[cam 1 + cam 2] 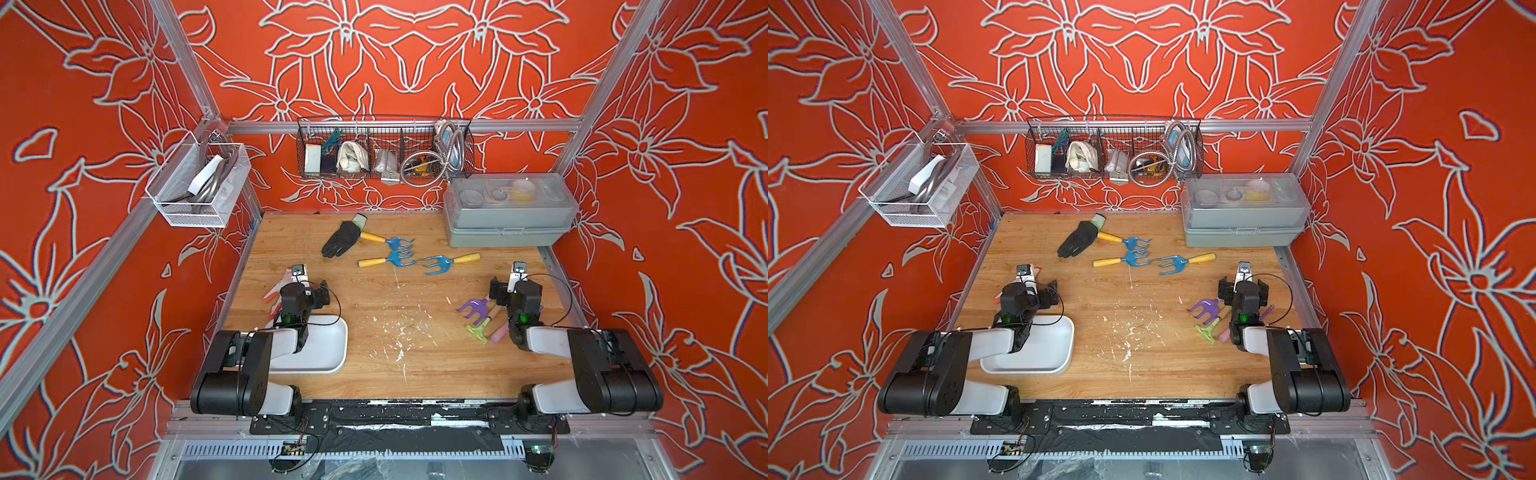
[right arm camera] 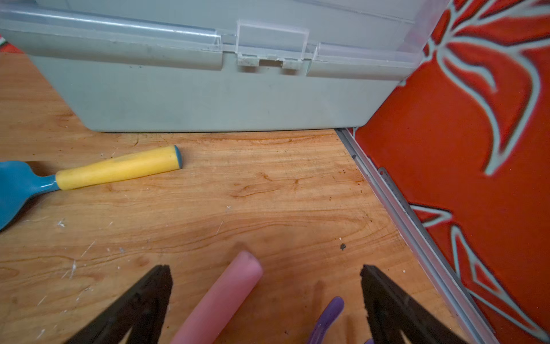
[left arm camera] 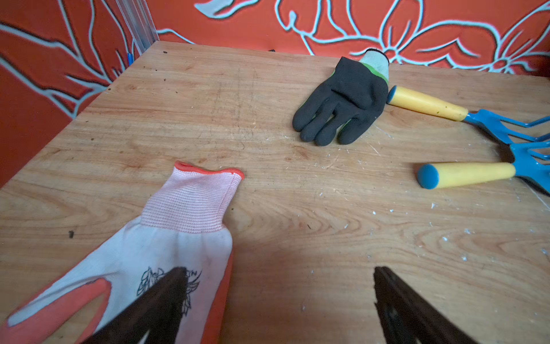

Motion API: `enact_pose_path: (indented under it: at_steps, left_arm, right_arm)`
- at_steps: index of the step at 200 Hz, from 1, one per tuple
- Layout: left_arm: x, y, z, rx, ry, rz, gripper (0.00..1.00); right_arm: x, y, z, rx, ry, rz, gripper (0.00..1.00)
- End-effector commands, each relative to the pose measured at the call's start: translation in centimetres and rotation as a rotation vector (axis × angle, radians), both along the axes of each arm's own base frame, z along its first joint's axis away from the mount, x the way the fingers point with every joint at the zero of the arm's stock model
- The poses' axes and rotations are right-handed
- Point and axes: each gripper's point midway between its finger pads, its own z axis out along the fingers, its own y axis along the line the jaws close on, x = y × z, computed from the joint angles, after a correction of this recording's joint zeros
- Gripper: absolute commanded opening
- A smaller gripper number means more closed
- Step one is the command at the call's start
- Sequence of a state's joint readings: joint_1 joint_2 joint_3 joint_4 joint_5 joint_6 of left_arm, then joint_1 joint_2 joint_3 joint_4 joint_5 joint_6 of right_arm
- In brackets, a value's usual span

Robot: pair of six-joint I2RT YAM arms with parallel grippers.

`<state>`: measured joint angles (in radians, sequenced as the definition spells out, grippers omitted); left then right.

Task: Put the rake into the storage box
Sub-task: Pick up the storage box at the center of the board.

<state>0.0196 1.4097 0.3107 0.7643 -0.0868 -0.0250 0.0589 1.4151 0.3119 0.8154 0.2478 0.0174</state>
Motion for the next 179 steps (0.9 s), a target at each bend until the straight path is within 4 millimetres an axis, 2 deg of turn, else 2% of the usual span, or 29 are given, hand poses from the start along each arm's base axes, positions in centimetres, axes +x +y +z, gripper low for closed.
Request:
enact_pose_path:
  at_steps: [1,179]
  left_arm:
    - [0.08,-0.1,0.28,0.001,-0.012,-0.007,0.98]
    - [0.05,-0.12,0.17,-0.012,-0.005,-0.015,0.98]
  right_arm:
    - [-0.21,-0.18,0.18,0.008,-0.014,-0.018,1.0]
    - [-0.28,-0.21,0.26,0.009,-0.019,-0.018,1.0]
